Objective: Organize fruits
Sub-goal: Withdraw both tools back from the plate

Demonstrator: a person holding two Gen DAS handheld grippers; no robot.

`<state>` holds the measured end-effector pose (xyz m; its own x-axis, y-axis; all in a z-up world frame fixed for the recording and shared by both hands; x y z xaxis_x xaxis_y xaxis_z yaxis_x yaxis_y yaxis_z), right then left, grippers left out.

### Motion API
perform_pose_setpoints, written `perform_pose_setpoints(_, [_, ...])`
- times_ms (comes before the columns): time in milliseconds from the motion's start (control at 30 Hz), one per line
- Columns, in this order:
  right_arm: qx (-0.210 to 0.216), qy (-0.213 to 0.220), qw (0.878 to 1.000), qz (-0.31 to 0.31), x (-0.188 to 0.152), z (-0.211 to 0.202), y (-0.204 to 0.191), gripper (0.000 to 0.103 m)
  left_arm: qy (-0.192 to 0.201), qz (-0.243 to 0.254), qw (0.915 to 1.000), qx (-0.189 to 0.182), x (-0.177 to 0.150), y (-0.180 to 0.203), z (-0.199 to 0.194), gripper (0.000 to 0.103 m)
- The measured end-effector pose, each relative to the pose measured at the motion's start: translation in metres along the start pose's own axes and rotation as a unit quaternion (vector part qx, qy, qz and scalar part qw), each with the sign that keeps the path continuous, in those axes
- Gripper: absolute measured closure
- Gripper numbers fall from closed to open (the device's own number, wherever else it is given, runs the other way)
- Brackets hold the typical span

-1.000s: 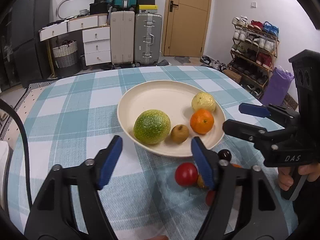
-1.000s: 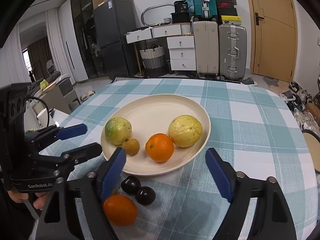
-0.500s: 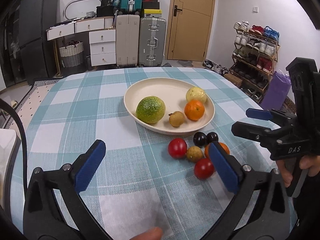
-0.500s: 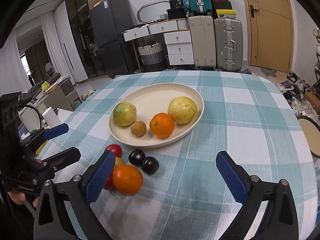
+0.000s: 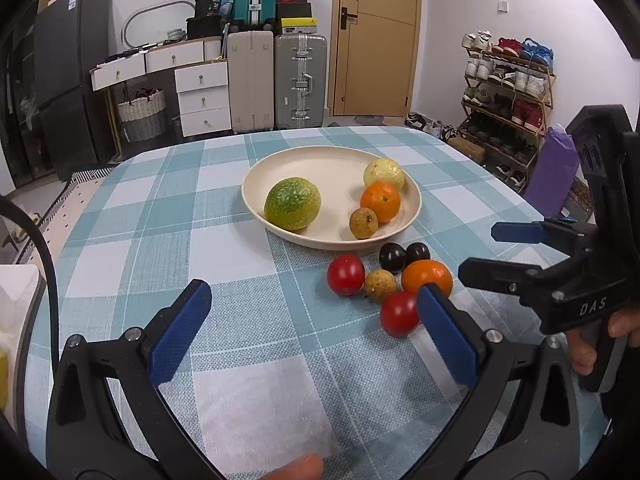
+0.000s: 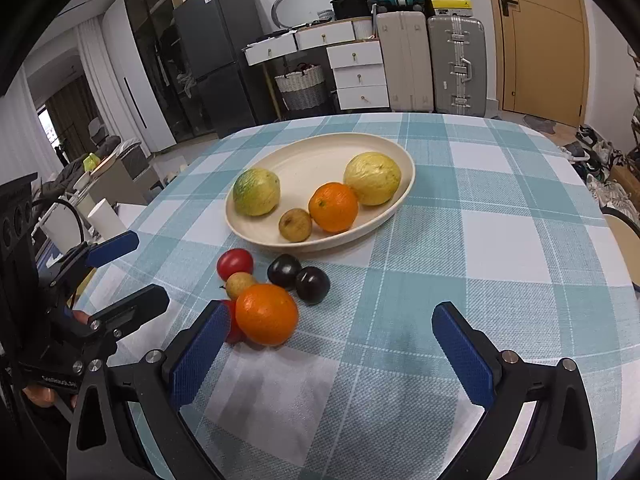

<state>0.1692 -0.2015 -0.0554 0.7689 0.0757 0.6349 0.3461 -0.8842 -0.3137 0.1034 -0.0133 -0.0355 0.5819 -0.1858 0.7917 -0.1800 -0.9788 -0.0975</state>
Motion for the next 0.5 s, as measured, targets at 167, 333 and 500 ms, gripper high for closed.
perform_pose_setpoints(167, [0.001,-0.013,1.0,-0.006,-0.007,0.005,-0.007,0.0,0.002,-0.013,0.9999,-0.001,-0.002,-0.006,-0.001,0.0])
perform_pose_setpoints(333, [-0.012,-0.026,0.999,-0.021,-0.01,0.012,-0.011,0.0,0.003,-0.017,0.9999,0.002,-0.002,-0.009,0.0,0.0])
perform_pose_setpoints(500, [-0.02,-0.035,0.999,-0.035,-0.014,0.015,-0.014,0.0,0.001,-0.022,0.9998,0.003,-0.001,-0.012,0.001,0.0])
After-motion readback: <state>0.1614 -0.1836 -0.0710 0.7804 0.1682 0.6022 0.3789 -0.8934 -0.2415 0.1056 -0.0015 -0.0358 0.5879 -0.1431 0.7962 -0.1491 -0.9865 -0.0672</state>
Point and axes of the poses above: each gripper's, at about its wrist camera, not at the fingertips, and z roughly the way its jaws point, y to its right, x to its top, the point moved 3 cm from there along z, roughly the way its jaws point, and after that the axes turned 10 degrees about z, right-handed, at the moved point
